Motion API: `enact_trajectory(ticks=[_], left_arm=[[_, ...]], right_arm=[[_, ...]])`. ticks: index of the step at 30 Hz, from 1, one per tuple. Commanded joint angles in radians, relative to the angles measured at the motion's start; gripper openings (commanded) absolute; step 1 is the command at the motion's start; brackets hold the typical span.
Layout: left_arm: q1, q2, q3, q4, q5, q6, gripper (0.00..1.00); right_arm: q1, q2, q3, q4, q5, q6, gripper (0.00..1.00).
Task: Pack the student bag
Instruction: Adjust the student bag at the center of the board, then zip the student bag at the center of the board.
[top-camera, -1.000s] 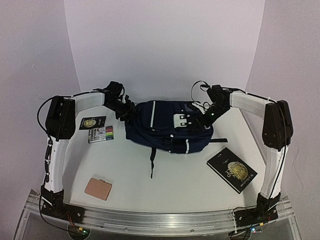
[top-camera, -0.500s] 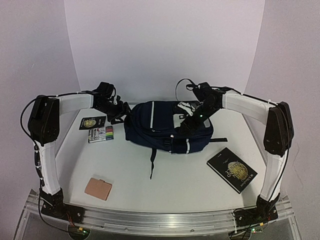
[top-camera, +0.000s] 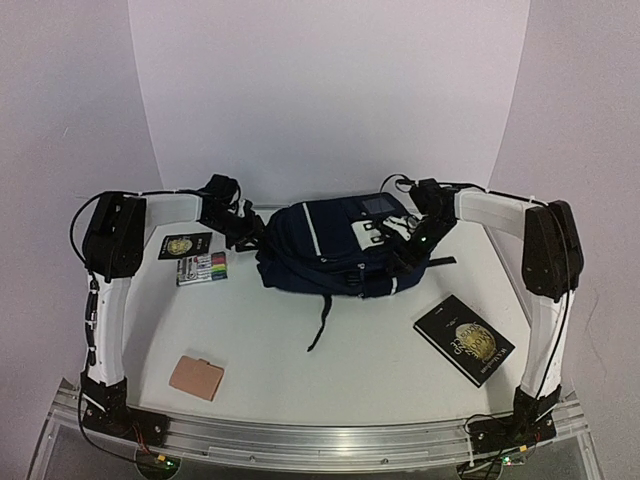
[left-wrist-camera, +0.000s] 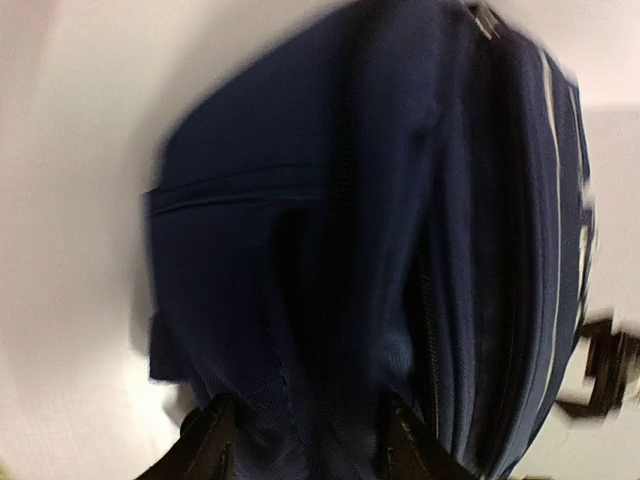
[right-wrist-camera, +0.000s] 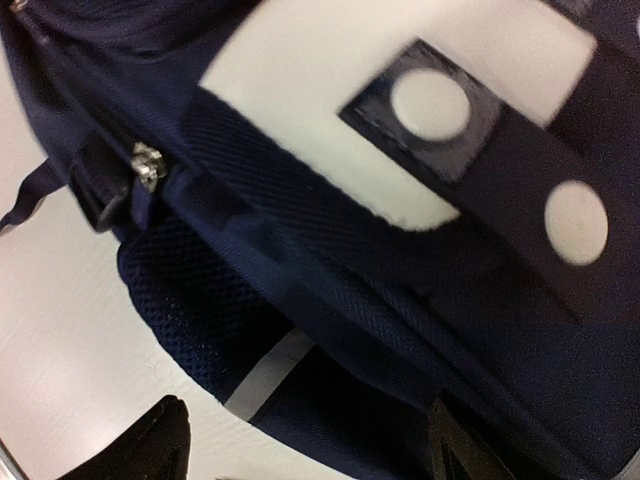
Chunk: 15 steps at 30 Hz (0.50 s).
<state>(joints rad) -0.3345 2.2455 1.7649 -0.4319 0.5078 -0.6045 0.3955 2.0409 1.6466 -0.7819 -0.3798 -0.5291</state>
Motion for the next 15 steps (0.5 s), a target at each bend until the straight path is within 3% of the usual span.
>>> enact_trajectory(ticks=[1, 5, 8, 11, 15], left_arm=[[-0.151, -0.092, -0.102, 0.031, 0.125, 0.102, 0.44], [-0.311, -0.203, -0.229, 0.063, 0.207, 0.223, 0.36], [-0.406, -0.246, -0.226, -0.037, 0.255, 0.311, 0.34], [-0.363, -0.336, -0.271, -0.026, 0.253, 0.291, 0.36], [-0.191, -0.423, -0.33, 0.111, 0.222, 0.151, 0.48]], right_arm=[[-0.117, 0.137, 0.15, 0.027, 0.138, -0.044, 0.81], [-0.134, 0.256, 0.344, 0.032, 0.155, -0.018, 0.81], [-0.134, 0.307, 0.47, 0.026, 0.131, 0.019, 0.82], [-0.134, 0.259, 0.464, 0.023, 0.102, 0.014, 0.85], [-0.134, 0.134, 0.36, 0.024, 0.073, 0.019, 0.91]])
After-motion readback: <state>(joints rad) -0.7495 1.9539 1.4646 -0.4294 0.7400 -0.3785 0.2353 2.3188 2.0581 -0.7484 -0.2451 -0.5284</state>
